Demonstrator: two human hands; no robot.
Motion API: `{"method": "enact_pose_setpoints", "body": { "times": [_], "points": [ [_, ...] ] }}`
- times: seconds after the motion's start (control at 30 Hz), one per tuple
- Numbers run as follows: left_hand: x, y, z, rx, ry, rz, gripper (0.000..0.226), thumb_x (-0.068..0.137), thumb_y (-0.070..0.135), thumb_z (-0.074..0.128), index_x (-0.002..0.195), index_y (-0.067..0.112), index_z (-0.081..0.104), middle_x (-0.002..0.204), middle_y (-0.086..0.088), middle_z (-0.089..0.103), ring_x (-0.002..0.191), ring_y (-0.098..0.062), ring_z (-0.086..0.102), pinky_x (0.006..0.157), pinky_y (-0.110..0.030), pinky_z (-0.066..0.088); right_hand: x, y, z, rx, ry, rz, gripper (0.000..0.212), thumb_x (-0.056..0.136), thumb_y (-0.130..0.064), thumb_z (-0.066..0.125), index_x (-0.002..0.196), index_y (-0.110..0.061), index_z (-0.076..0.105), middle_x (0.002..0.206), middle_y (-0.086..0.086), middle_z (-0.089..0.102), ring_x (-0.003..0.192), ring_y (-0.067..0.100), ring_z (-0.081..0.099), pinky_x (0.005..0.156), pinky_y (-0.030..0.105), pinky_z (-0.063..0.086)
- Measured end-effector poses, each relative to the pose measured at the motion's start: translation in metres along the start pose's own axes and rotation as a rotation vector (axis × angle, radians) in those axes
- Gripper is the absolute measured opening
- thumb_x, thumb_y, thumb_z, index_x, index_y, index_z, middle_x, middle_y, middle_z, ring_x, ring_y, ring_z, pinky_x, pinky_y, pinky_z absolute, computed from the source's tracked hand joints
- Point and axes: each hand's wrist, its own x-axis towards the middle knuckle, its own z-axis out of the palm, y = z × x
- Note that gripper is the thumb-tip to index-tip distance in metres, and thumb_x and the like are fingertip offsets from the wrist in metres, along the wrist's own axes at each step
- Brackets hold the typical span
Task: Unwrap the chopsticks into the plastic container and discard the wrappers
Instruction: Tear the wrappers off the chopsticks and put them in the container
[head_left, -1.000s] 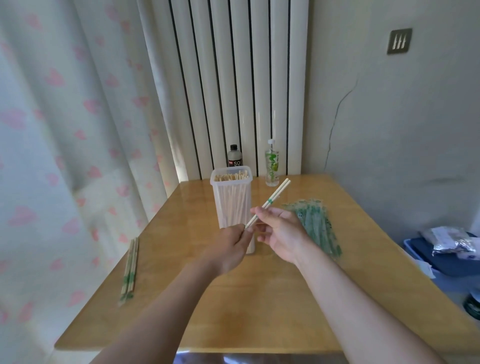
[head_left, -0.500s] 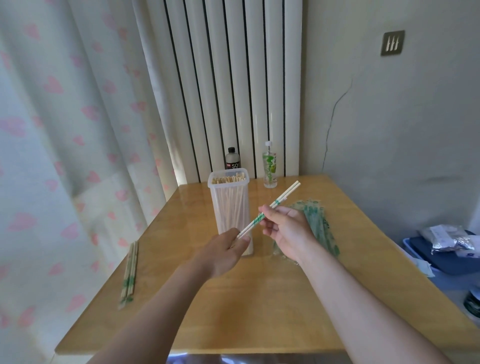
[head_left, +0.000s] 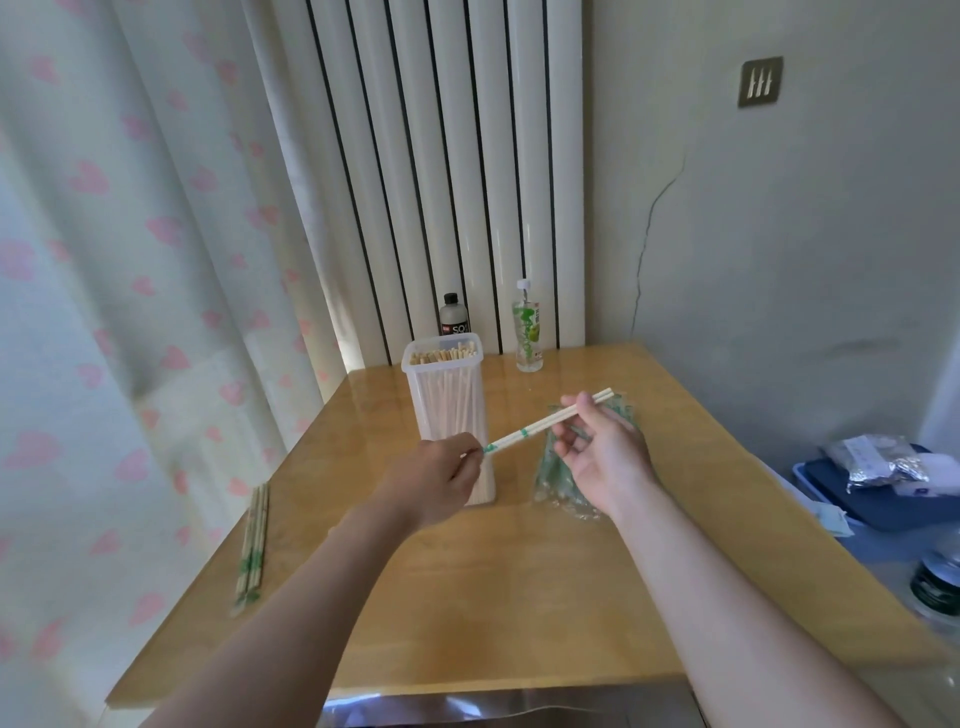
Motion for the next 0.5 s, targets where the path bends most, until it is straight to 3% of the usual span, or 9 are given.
{"method": "enact_pose_setpoints", "body": {
  "times": [0.07, 0.17, 0.3, 0.5],
  "points": [
    [-0.004, -0.008, -0.005, 0.081, 0.016, -0.015, 0.018, 0.101, 0.033, 0.041, 0.094, 0.029, 0.058, 0.070, 0.010, 0.059, 0.066, -0.021, 0.058, 0.063, -0.041, 0.053, 0.002, -0.005, -0.009, 0.017, 0.053, -0.018, 0.019, 0.100, -0.017, 0.063, 0.103, -0.001, 0.071, 0.084, 0.008, 0.067, 0.076, 0.021, 0.063, 0.071, 0.033, 0.054],
    [-0.006, -0.019, -0.018, 0.135, 0.091, -0.108, 0.020, 0.101, 0.026, 0.043, 0.091, 0.021, 0.060, 0.072, 0.004, 0.063, 0.068, -0.022, 0.059, 0.061, -0.039, 0.051, 0.004, -0.010, -0.019, 0.055, 0.118, -0.059, 0.018, 0.101, -0.015, 0.062, 0.103, 0.001, 0.069, 0.084, 0.011, 0.065, 0.076, 0.022, 0.063, 0.071, 0.033, 0.057],
    [-0.008, -0.017, -0.037, -0.042, 0.269, -0.208, 0.028, 0.101, 0.021, 0.045, 0.074, 0.021, 0.054, 0.062, 0.002, 0.057, 0.055, -0.015, 0.046, 0.052, -0.029, 0.035, 0.004, -0.014, -0.023, 0.041, 0.156, -0.100, 0.021, 0.101, -0.012, 0.062, 0.109, 0.006, 0.067, 0.087, 0.013, 0.063, 0.077, 0.023, 0.062, 0.074, 0.033, 0.060],
    [-0.003, -0.005, -0.050, -0.309, 0.389, -0.269, 0.028, 0.102, 0.029, 0.047, 0.081, 0.013, 0.057, 0.064, -0.004, 0.053, 0.057, -0.016, 0.043, 0.058, -0.035, 0.039, 0.001, -0.015, -0.010, -0.086, 0.153, -0.145, 0.017, 0.102, -0.011, 0.061, 0.100, 0.004, 0.068, 0.083, 0.013, 0.063, 0.073, 0.022, 0.063, 0.070, 0.033, 0.060]
  ]
}}
